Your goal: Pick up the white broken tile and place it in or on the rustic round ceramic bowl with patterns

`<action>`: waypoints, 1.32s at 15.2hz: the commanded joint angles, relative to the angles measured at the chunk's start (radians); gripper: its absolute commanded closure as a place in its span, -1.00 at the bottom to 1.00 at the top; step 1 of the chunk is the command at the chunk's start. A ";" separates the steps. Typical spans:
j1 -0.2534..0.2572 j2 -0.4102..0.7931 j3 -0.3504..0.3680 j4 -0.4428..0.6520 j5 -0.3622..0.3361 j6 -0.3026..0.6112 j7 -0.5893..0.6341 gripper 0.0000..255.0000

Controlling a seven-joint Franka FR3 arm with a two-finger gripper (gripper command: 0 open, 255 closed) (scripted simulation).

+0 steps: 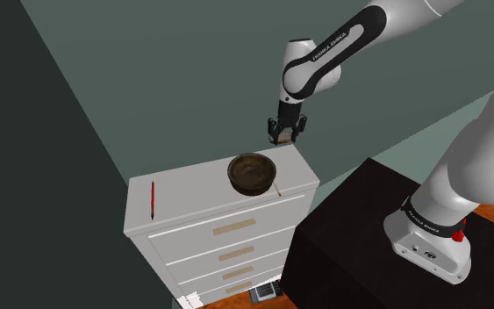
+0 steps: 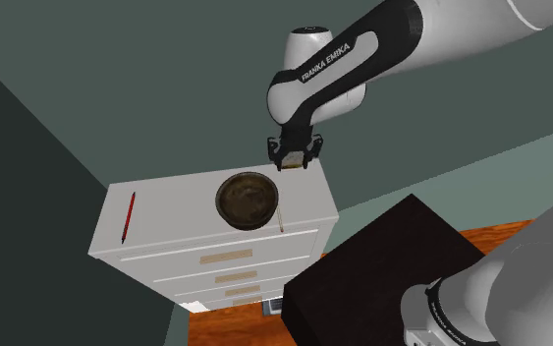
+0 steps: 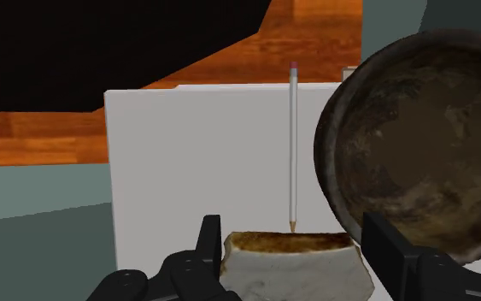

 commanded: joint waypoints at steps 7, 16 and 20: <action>0.110 0.051 0.095 0.065 0.002 0.010 0.205 1.00; 0.164 0.154 0.132 0.109 -0.007 0.081 0.294 1.00; 0.165 0.200 0.132 0.104 -0.007 0.130 0.289 1.00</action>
